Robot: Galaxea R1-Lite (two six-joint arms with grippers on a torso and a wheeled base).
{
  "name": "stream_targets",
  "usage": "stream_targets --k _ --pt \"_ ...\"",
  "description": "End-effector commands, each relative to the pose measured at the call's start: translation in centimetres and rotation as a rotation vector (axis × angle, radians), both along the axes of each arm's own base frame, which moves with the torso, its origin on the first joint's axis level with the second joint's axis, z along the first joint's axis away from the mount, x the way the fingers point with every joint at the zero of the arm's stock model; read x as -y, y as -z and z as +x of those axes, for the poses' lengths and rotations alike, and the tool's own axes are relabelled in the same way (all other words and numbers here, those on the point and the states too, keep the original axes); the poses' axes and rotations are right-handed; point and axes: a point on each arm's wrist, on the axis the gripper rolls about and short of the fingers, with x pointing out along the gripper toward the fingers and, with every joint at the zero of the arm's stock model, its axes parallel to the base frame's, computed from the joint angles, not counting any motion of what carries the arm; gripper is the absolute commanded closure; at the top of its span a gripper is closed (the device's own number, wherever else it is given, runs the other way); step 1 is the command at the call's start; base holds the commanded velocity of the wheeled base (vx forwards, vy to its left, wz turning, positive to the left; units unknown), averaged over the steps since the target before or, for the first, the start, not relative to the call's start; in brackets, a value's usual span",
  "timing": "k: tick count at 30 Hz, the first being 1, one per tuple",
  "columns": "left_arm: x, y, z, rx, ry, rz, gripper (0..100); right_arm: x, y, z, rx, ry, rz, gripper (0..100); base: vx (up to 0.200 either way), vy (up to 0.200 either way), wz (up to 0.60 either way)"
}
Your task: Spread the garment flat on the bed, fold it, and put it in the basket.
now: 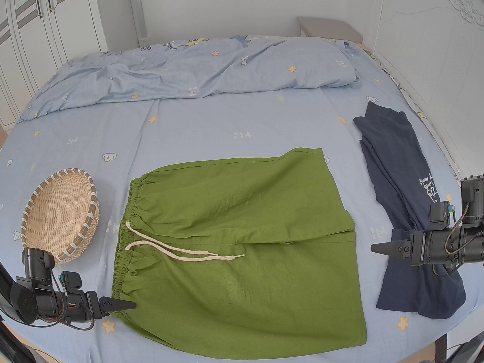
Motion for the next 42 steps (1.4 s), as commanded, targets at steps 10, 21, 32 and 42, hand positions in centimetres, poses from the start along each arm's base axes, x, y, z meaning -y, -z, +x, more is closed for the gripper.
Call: stream_targets --k 10,21,32,42 --pt "-0.1 1.1 1.1 0.001 0.014 -0.011 100 0.0 0.1 -0.1 -0.006 0.000 0.000 0 0.000 0.000 0.00" --pt "-0.6 0.5 -0.7 0.024 -0.039 0.002 100 0.1 1.1 -0.6 -0.046 -0.001 -0.009 0 0.000 0.000 0.00" --pt "-0.3 -0.4 -2.6 0.074 -0.028 0.038 100 1.0 5.7 -4.1 -0.246 -0.004 -0.044 0 0.000 0.000 0.00" --pt "-0.5 -0.5 -2.2 0.082 -0.033 0.037 100 0.8 9.9 -5.2 -0.468 -0.139 -0.036 0 0.000 0.000 0.00"
